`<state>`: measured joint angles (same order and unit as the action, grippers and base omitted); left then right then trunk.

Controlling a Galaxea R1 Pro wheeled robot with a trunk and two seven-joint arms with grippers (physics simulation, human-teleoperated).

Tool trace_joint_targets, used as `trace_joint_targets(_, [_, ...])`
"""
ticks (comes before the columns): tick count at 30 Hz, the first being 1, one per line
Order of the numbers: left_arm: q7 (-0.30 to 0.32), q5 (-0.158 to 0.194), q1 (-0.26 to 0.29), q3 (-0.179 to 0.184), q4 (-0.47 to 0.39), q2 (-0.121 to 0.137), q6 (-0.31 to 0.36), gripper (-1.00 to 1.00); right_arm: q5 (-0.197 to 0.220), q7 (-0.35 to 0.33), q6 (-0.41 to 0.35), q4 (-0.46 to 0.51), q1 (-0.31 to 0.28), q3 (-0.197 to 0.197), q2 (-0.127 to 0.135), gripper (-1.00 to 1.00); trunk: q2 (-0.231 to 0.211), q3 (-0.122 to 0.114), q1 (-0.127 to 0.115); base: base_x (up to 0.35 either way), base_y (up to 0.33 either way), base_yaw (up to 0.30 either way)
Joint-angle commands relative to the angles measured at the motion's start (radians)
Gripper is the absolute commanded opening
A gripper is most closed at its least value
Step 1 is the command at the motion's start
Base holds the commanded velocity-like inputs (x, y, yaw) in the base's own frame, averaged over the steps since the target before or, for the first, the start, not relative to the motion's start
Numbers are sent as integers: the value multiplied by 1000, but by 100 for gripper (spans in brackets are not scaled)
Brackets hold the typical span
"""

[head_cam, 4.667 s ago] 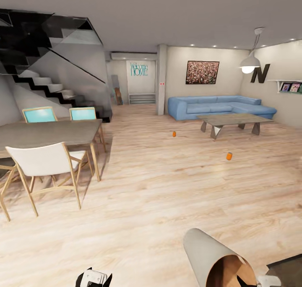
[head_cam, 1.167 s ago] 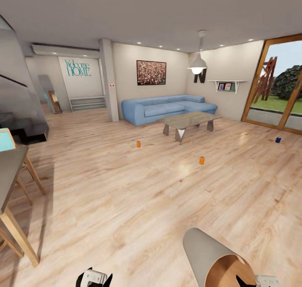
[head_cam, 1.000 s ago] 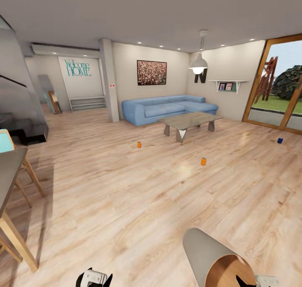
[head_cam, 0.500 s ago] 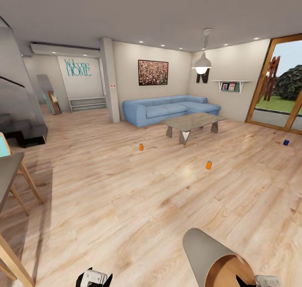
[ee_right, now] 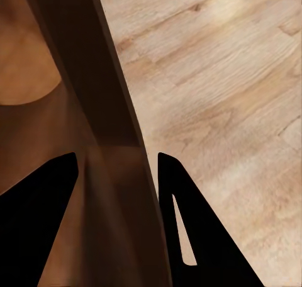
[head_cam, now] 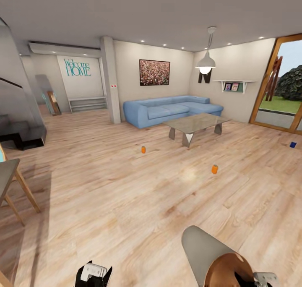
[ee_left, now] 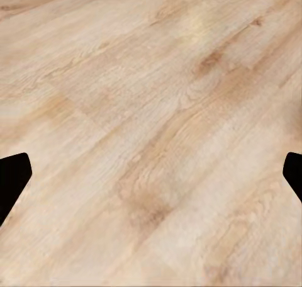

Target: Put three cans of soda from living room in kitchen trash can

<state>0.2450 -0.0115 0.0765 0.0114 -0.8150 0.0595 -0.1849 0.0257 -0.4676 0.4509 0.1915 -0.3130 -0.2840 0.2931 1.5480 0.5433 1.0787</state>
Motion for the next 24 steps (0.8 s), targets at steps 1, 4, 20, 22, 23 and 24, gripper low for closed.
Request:
trace_joint_targets(1, [0,0,5,0,-9,2,1,100,7,-3,-2,15,-1,-16,0,-100,0,0,0,238,100,0])
trace_joint_targets(4, [1,-1,34,1,-55,10,11,100,7,-3,-7,100,-1,-13,0,-100,0,0,0,214,61,0])
trace_joint_targets(20, [29,8,123,2,-153,26,73,100,7,-158,-339,712,10,-37,-4,-100,0,0,0,199,16,0])
trace_joint_targets(22, [30,9,123,2,-195,26,75,100,7,-170,-344,722,32,-54,-4,-100,0,0,0,277,113,0])
trace_joint_targets(23, [31,7,118,2,-281,27,91,100,6,-177,-335,722,58,-76,-1,-100,0,0,0,290,143,0])
trace_joint_targets(24, [31,6,117,2,-297,27,98,100,6,-177,-328,718,62,-82,-1,-100,0,0,0,291,146,0])
